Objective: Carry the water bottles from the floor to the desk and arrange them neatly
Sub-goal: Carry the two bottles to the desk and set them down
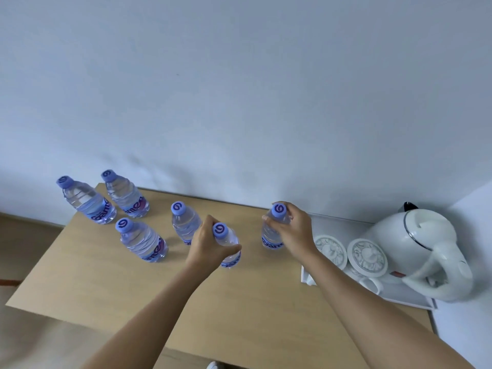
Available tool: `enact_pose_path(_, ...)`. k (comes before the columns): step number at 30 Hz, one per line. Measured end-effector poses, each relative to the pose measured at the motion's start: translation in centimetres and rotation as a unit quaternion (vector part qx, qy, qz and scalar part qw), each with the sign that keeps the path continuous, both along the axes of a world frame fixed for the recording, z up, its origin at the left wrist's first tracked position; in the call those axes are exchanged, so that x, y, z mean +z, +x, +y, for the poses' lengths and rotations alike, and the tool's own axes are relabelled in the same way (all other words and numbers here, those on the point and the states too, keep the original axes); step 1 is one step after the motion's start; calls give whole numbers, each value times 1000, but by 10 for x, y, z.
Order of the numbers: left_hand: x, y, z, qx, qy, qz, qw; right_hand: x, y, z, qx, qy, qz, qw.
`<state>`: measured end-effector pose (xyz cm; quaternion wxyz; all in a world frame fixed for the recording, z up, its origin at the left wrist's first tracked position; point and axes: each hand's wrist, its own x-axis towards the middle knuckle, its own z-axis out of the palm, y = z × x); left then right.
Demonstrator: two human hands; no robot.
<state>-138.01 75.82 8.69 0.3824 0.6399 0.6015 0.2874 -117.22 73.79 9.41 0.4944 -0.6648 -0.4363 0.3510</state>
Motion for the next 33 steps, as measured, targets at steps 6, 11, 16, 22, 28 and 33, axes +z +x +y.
enact_pose_path(6, -19, 13, 12, -16, -21, -1, 1000, -16, 6, 2, -41, -16, 5, 999)
enact_pose_path(11, -28, 15, 16, -32, -29, -10, 999, -19, 9, 8, -16, -34, 0, 999)
enact_pose_path(16, -33, 9, 18, -50, -46, -19, 998, -20, 5, 5, -11, -23, -7, 1000)
enact_pose_path(22, -29, 11, 10, -36, -64, -25, 997, -14, 2, -6, 3, -72, 6, 997)
enact_pose_path(28, -23, -5, -14, 12, -71, -29, 997, -5, 2, -23, -10, -56, -5, 998)
enact_pose_path(33, -13, -26, -43, 31, -80, -34, 996, 2, -6, -50, -28, -31, -17, 999)
